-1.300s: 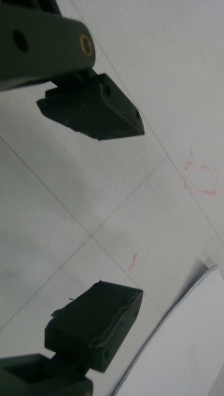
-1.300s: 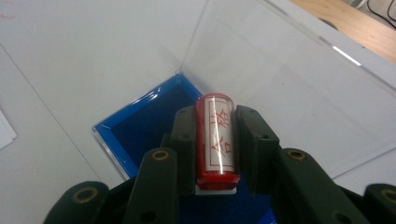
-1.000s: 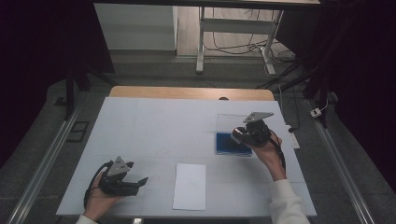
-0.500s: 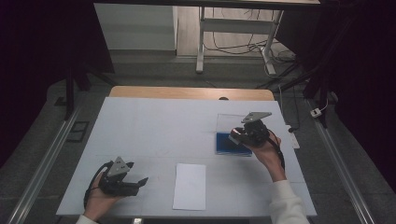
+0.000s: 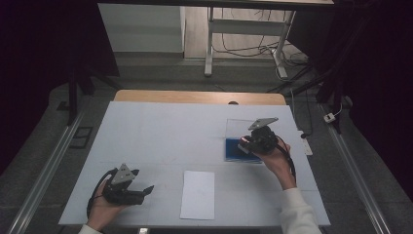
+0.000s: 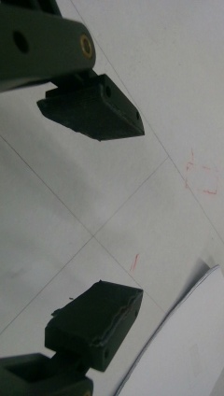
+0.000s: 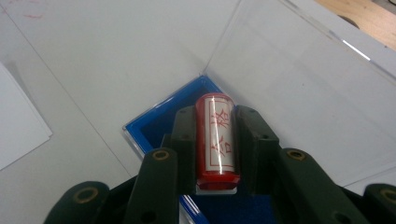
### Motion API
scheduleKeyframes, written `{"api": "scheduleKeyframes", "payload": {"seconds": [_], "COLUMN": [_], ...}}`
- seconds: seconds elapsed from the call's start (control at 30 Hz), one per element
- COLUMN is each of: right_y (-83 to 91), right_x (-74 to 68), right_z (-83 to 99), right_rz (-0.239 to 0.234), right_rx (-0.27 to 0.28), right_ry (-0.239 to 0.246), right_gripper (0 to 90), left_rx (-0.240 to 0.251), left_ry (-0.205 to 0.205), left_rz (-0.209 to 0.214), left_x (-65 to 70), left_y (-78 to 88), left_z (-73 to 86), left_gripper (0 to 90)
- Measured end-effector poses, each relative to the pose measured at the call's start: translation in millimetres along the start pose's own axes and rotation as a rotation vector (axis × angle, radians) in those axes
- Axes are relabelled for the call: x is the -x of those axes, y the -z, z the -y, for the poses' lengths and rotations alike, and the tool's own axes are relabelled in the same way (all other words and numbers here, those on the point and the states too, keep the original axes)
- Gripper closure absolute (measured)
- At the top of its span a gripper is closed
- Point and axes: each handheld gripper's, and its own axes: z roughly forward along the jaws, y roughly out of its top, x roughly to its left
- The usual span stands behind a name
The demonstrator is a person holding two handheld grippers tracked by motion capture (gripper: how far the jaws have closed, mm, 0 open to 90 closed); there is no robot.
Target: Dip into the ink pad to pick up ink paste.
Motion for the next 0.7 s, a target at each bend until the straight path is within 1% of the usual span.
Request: {"api": "scheduleKeyframes", "payload": {"seconds": [0.13, 0.27, 0.3, 0.47, 0.57, 0.63, 0.7], "right_y": [-3.0, -5.9, -6.7, -9.6, -10.9, -11.8, -12.8], "right_x": [1.0, 1.2, 1.7, 2.2, 2.7, 2.4, 2.5], "right_z": [1.2, 2.4, 2.7, 4.1, 4.8, 5.3, 5.6], "right_rz": [0.004, 0.009, 0.013, 0.022, 0.024, 0.020, 0.018], "right_rx": [-0.016, -0.012, -0.013, -0.012, -0.016, -0.015, -0.017], "right_ry": [0.006, -0.002, 0.006, 0.006, 0.008, -0.003, 0.002], "right_gripper": [69.3, 69.2, 69.2, 69.2, 69.2, 69.2, 69.2], "left_rx": [-0.004, -0.003, -0.004, -0.008, -0.010, -0.009, -0.007], "left_ry": [-0.002, -0.001, -0.001, -0.001, -0.001, -0.001, -0.002], "left_rz": [-0.002, 0.003, 0.001, 0.004, 0.005, 0.004, 0.004], "left_x": [0.1, 0.2, 0.3, 0.2, 0.0, -0.1, -0.4], "left_y": [-0.2, 0.1, 0.1, -0.3, -0.5, -0.3, -0.2], "left_z": [0.2, 0.3, 0.3, 0.4, 0.5, 0.6, 0.7], "left_gripper": [19.9, 19.9, 19.9, 19.9, 19.9, 19.9, 19.8]}}
